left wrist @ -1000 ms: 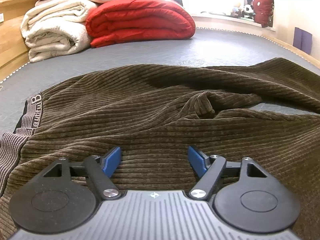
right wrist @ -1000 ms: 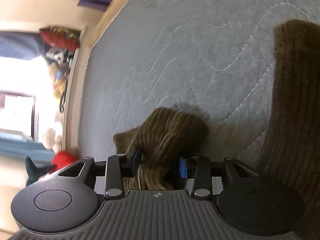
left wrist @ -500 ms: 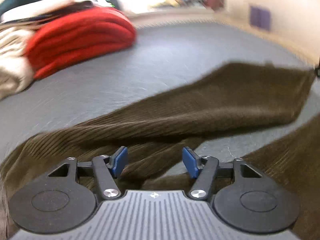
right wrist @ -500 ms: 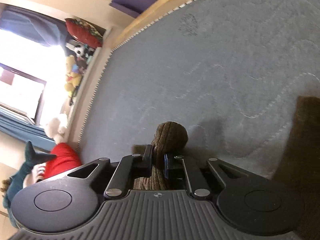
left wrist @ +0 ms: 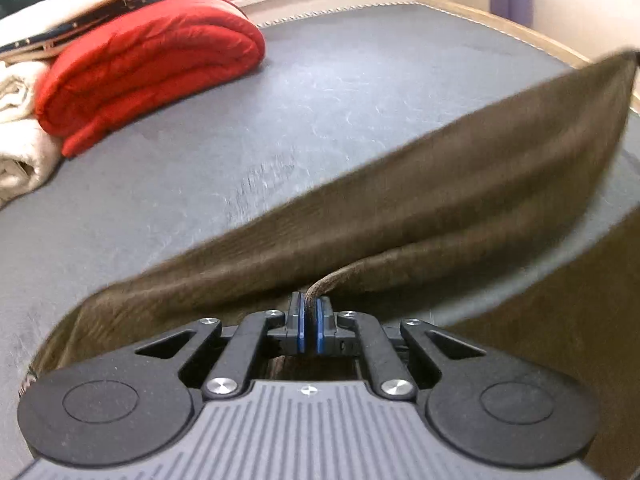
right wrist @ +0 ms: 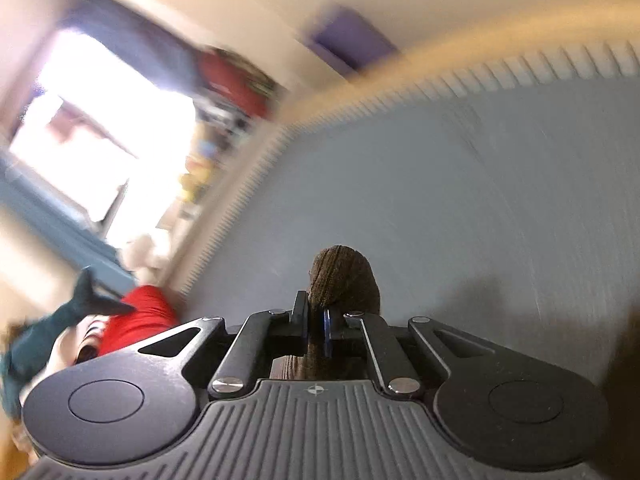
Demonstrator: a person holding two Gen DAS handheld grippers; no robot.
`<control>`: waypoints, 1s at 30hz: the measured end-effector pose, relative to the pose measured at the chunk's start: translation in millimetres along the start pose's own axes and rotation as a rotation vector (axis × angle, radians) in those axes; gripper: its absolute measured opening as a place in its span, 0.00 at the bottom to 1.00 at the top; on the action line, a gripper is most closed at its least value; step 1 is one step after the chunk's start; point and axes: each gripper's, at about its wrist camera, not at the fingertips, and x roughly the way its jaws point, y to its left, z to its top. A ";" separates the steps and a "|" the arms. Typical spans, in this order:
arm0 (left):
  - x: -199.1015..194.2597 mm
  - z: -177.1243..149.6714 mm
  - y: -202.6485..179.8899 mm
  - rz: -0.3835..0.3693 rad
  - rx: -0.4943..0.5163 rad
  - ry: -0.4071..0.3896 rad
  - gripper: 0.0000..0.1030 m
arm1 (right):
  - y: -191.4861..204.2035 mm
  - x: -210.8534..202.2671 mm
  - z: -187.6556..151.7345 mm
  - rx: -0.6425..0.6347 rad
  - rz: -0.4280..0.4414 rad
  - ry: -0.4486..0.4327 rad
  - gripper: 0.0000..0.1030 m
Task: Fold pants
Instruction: 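Pull the held cuff away from the waistband to straighten the leg, then release the cuff with the right gripper and lift away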
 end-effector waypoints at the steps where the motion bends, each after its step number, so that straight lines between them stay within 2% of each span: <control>1: 2.3 -9.2 2.5 -0.027 0.015 0.024 0.05 | 10.9 -9.4 2.1 -0.058 0.009 -0.031 0.06; 2: 5.5 -14.8 1.6 -0.066 0.035 0.043 0.05 | 13.9 -14.2 3.0 -0.074 0.000 -0.038 0.06; 3: 6.6 -22.5 0.6 -0.094 0.056 0.047 0.05 | 10.4 -16.4 1.8 -0.067 -0.058 -0.021 0.06; 5: 9.4 -34.7 -3.2 -0.092 0.103 0.058 0.07 | -10.9 -8.3 -9.5 -0.041 -0.282 0.093 0.06; 6: 9.7 -36.8 -2.1 -0.100 0.093 0.060 0.09 | -28.2 -2.7 -19.7 -0.029 -0.420 0.179 0.07; 8: 7.7 -40.7 3.1 -0.130 0.036 0.056 0.12 | -63.9 -2.1 -36.1 0.056 -0.599 0.285 0.06; 9: 3.3 -43.1 7.5 -0.143 0.000 0.037 0.14 | -80.0 -9.8 -38.9 0.144 -0.616 0.276 0.06; 10: -1.2 -46.5 12.9 -0.170 -0.045 0.019 0.18 | -86.4 -15.7 -38.0 0.201 -0.585 0.250 0.07; 11: -5.5 -51.3 19.9 -0.199 -0.092 -0.001 0.25 | -83.1 -17.0 -35.1 0.198 -0.588 0.244 0.10; 13: -14.8 -66.4 28.6 -0.230 -0.162 -0.057 0.32 | -64.1 -21.7 -29.8 0.111 -0.618 0.178 0.20; 15: -23.6 -85.7 39.5 -0.246 -0.229 -0.106 0.34 | -45.5 -28.6 -23.7 0.019 -0.672 0.065 0.20; 17: -26.6 -103.3 35.0 -0.201 -0.282 -0.127 0.34 | -35.2 -30.8 -17.6 -0.031 -0.740 -0.020 0.22; 19: -22.1 -122.7 33.0 -0.103 -0.305 -0.160 0.34 | -31.2 -24.3 -13.1 -0.038 -0.674 -0.044 0.22; 20: -13.9 -136.0 29.5 -0.048 -0.304 -0.151 0.34 | -27.9 -14.4 -12.4 -0.050 -0.601 -0.016 0.22; 22: -17.6 -156.8 17.3 0.007 -0.293 -0.237 0.37 | -20.0 5.7 -15.5 -0.074 -0.453 0.059 0.22; 23: -19.6 -154.7 7.1 0.062 -0.253 -0.237 0.47 | -13.8 19.2 -18.8 -0.092 -0.378 0.108 0.22; 25: -19.7 -151.8 -10.5 0.195 -0.192 -0.231 0.66 | -1.8 42.2 -25.4 -0.122 -0.294 0.174 0.23; 26: -20.5 -152.0 -11.3 0.208 -0.192 -0.230 0.67 | 3.6 53.5 -29.1 -0.130 -0.271 0.190 0.24; 28: -19.1 -152.7 -1.7 0.165 -0.242 -0.223 0.69 | 12.0 79.4 -38.2 -0.144 -0.269 0.207 0.34; 30: -18.0 -153.0 9.9 0.115 -0.300 -0.218 0.70 | 14.1 107.1 -48.2 -0.138 -0.286 0.231 0.37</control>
